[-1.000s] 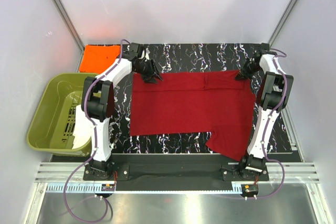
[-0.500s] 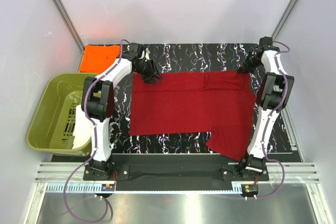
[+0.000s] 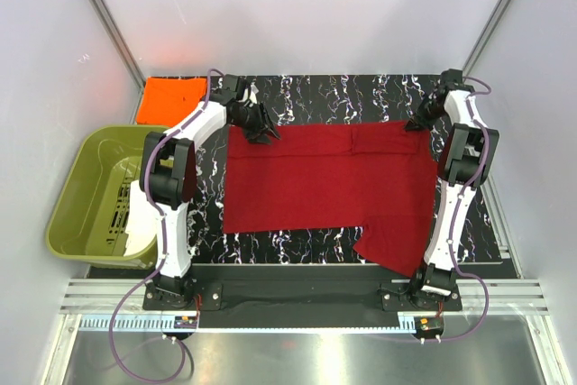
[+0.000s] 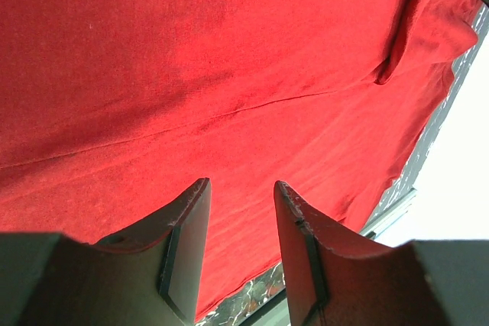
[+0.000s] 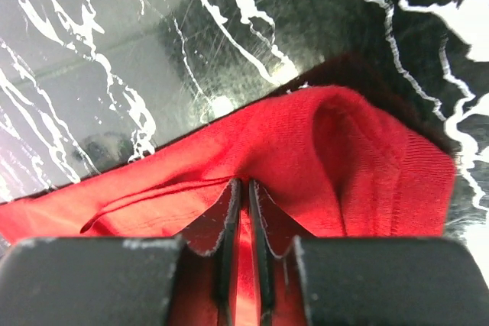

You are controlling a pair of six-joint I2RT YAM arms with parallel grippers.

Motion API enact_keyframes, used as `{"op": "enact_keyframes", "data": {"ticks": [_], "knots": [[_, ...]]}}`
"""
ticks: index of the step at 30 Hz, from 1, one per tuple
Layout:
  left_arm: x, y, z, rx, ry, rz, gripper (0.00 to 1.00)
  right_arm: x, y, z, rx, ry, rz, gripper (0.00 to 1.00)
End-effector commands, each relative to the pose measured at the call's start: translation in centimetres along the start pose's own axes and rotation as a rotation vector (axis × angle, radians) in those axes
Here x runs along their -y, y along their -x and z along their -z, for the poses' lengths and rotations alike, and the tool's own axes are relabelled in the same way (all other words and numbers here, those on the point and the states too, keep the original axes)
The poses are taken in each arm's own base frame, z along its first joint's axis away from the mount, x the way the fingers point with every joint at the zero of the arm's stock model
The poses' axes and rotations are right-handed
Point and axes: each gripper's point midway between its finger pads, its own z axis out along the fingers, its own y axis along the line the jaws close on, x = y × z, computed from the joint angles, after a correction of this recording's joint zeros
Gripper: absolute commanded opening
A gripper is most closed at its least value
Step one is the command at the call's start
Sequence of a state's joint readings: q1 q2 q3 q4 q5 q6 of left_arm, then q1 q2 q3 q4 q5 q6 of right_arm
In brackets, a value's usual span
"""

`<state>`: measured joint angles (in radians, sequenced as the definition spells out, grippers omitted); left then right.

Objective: Fold and stack the t-shirts
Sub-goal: Fold the tshirt

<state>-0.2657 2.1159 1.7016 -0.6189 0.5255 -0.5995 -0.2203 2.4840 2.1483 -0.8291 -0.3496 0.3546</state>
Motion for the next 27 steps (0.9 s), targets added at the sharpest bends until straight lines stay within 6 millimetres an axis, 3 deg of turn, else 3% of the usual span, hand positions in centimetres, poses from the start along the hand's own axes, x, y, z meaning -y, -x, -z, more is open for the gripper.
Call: {"op": "enact_keyframes", "data": {"ticks": [1,7,14,17,19,27], "knots": [[2.4,0.7,2.5,0.043,-0.068,-0.057,0.44,-1.0,2.3,1.1,0.083,-0.02,0.057,0.16],[2.1,0.1,2.7,0.036,-0.063,-0.06,0.44,-1.2,3.7,1.5,0.137,-0.026,0.084,0.19],[2.0,-0.4,3.0,0.031,-0.065,-0.067,0.44,-1.6,3.1,0.5,0.102,-0.001,0.072,0.22],[2.1,-0.5,3.2,0.032,-0.065,-0.071,0.44,-2.3,3.0,1.5,0.107,0.014,0.077,0.29],[2.1,-0.5,3.2,0.036,-0.068,-0.073,0.44,-2.1,2.3,1.6,0.091,0.011,0.072,0.43],[2.4,-0.5,3.2,0.034,-0.081,-0.073,0.44,-1.9,-0.1,1.7,0.035,0.033,0.069,0.4]]}}
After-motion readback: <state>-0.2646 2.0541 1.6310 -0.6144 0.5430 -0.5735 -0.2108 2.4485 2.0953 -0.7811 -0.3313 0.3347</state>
